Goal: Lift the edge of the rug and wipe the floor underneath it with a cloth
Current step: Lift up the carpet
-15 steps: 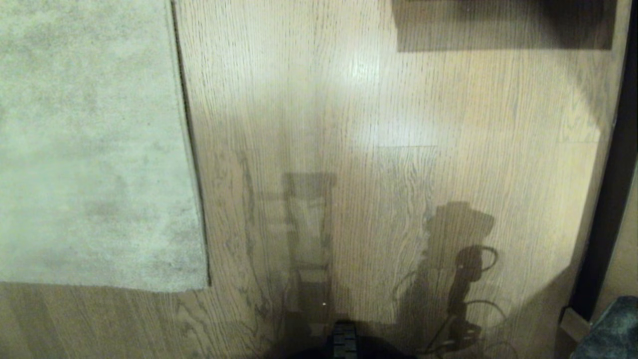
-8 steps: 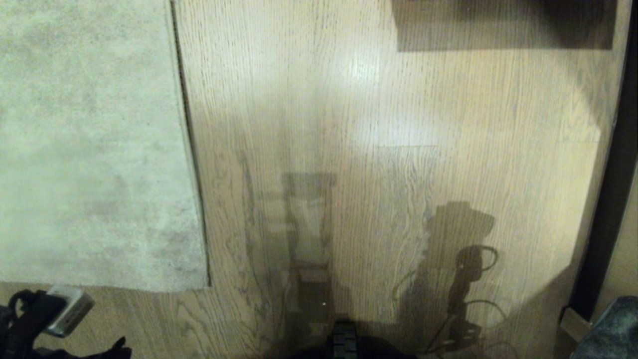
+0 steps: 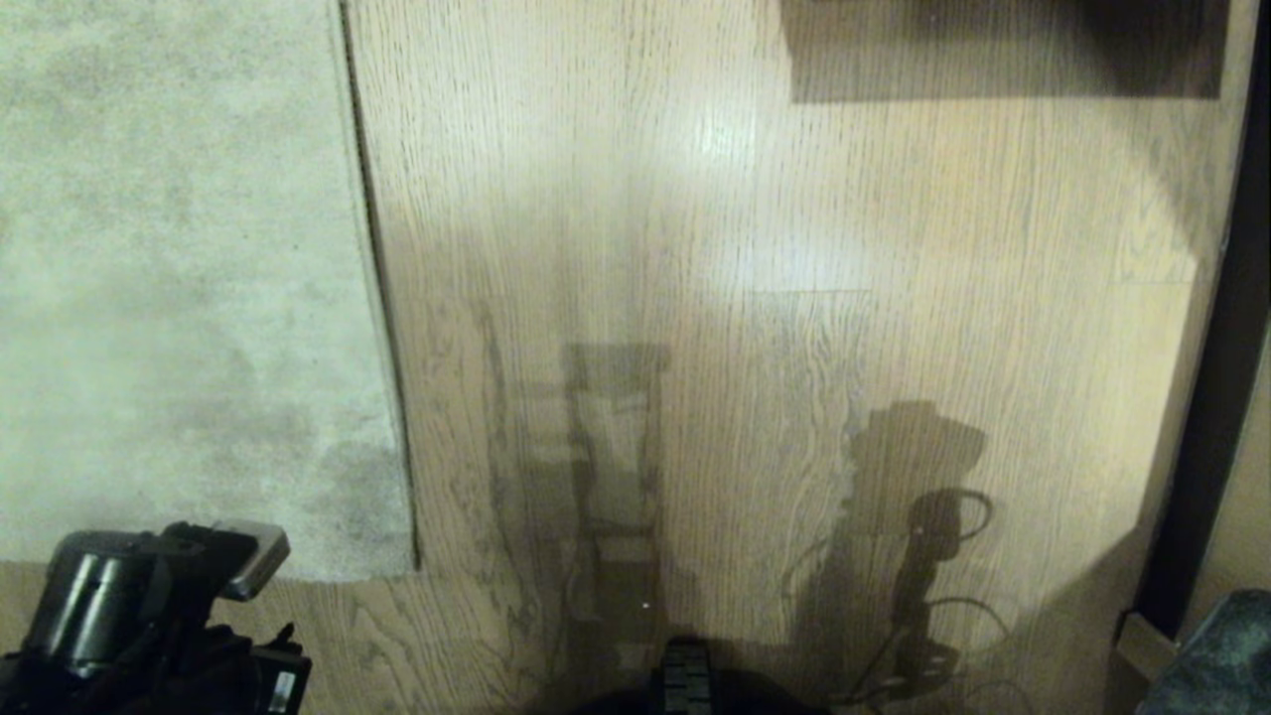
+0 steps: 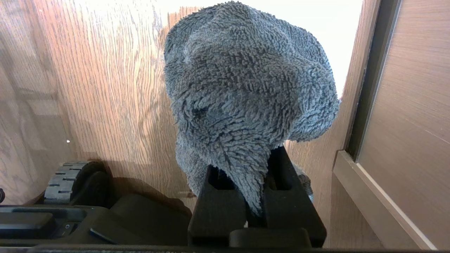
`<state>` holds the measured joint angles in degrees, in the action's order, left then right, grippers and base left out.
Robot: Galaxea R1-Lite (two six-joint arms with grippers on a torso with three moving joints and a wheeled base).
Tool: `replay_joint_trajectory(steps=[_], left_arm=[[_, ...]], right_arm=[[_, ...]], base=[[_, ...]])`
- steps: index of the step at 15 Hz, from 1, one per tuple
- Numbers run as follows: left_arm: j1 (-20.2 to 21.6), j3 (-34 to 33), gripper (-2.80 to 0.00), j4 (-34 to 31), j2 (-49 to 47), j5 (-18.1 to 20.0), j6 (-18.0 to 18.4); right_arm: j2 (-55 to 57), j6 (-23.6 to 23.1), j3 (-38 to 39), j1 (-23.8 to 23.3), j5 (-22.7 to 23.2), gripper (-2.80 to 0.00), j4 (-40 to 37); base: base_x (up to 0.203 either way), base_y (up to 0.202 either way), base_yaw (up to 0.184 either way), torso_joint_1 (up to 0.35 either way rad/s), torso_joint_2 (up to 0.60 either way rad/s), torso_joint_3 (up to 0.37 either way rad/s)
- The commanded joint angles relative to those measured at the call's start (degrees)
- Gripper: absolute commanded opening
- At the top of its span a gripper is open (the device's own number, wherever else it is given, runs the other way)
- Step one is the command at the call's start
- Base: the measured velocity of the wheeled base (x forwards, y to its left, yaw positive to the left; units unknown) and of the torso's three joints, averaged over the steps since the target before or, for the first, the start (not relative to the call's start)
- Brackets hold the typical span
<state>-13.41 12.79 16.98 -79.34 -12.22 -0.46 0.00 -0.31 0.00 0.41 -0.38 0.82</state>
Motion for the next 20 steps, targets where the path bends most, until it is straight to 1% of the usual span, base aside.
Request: replay_joint_trajectory(steps=[1, 2, 4, 7, 9, 10, 11, 13, 15, 16, 18, 20], left_arm=[[-0.8, -0.2, -2.8, 4.7, -9.0, -2.4, -0.1], [-1.0, -0.3, 0.0, 7.5, -12.2, -3.6, -0.1], [-1.0, -0.3, 0.0, 14.3, -18.4, -6.4, -0.1], [-1.2, -0.4, 0.0, 25.6, -28.8, -12.5, 0.2], [-1.1, -0.3, 0.0, 34.5, -35.1, -17.1, 2.4], [-0.8, -0.3, 0.0, 40.4, -38.0, -19.3, 4.4], [-0.4, -0.1, 0.0, 45.8, -40.6, -20.7, 6.2], [1.1, 1.4, 0.0, 52.1, -43.5, -21.6, 9.6], [2.7, 3.4, 0.0, 53.9, -43.7, -21.6, 11.8], [3.5, 4.4, 0.0, 54.6, -43.6, -21.5, 12.5], [4.0, 6.5, 0.0, 55.8, -43.8, -20.7, 12.6], [4.7, 8.4, 0.0, 56.0, -43.9, -18.6, 12.5]], right_arm=[[0.1, 0.0, 0.0, 0.0, 0.0, -2.8, 0.1], [0.1, 0.0, 0.0, 0.0, 0.0, -2.8, 0.1], [0.1, 0.0, 0.0, 0.0, 0.0, -2.8, 0.0], [0.1, 0.0, 0.0, 0.0, 0.0, -2.8, 0.0], [0.1, 0.0, 0.0, 0.0, 0.0, -2.8, 0.1], [0.1, 0.0, 0.0, 0.0, 0.0, -2.8, 0.0], [0.1, 0.0, 0.0, 0.0, 0.0, -2.8, 0.1], [0.1, 0.0, 0.0, 0.0, 0.0, -2.8, 0.0], [0.1, 0.0, 0.0, 0.0, 0.0, -2.8, 0.0], [0.1, 0.0, 0.0, 0.0, 0.0, -2.8, 0.1], [0.1, 0.0, 0.0, 0.0, 0.0, -2.8, 0.1], [0.1, 0.0, 0.0, 0.0, 0.0, -2.8, 0.1]], base=[[0.0, 0.0, 0.0, 0.0, 0.0, 0.0], [0.0, 0.0, 0.0, 0.0, 0.0, 0.0], [0.0, 0.0, 0.0, 0.0, 0.0, 0.0], [0.0, 0.0, 0.0, 0.0, 0.0, 0.0], [0.0, 0.0, 0.0, 0.0, 0.0, 0.0], [0.0, 0.0, 0.0, 0.0, 0.0, 0.0], [0.0, 0.0, 0.0, 0.0, 0.0, 0.0], [0.0, 0.0, 0.0, 0.0, 0.0, 0.0], [0.0, 0.0, 0.0, 0.0, 0.0, 0.0], [0.0, 0.0, 0.0, 0.0, 0.0, 0.0], [0.0, 0.0, 0.0, 0.0, 0.0, 0.0], [0.0, 0.0, 0.0, 0.0, 0.0, 0.0]])
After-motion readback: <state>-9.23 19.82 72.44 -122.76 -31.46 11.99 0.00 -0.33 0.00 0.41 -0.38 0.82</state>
